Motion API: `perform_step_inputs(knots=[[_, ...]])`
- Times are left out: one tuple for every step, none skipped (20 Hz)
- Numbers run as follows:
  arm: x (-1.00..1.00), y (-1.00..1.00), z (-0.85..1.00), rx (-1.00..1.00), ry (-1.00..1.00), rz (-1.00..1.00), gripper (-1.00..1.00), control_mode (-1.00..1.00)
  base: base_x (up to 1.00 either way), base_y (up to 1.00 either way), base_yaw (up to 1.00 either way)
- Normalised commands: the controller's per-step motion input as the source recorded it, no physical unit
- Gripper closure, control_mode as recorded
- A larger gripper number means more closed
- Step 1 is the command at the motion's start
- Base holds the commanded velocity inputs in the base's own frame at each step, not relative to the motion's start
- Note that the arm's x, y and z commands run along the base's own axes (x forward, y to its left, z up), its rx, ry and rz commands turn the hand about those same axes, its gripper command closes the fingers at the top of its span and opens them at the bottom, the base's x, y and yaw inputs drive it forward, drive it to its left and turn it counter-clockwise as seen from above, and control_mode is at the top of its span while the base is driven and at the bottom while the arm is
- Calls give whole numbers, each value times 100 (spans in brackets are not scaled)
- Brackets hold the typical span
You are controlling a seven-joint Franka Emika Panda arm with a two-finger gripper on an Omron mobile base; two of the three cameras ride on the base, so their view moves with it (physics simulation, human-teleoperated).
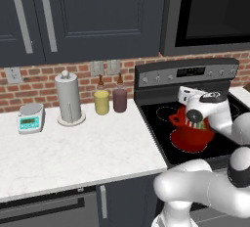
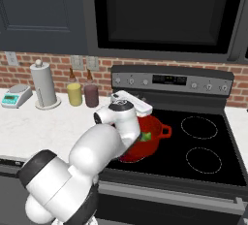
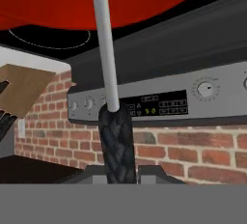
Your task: Put the mushroom and broccoli in the pot. Retrieve the spatula and lightly stir the vegetables in the pot.
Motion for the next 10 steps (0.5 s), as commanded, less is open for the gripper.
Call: perform_step_inputs(knots=[[54,-3,0,0,2,3,100,-100,0,0,0],[45,-4,0,0,5,3,100,-100,0,0,0],[39,-6,0,0,7,3,100,-100,0,0,0],[32,-11,0,0,9,3,100,-100,0,0,0],[29,-11,0,0,8,3,100,-100,0,0,0],[21,-16,0,0,5,3,100,-100,0,0,0],[21,-16,0,0,5,3,100,-100,0,0,0],[20,-17,0,0,4,3,100,-100,0,0,0],[19,-16,0,0,4,3,100,-100,0,0,0],[18,-16,0,0,3,3,100,-100,0,0,0]])
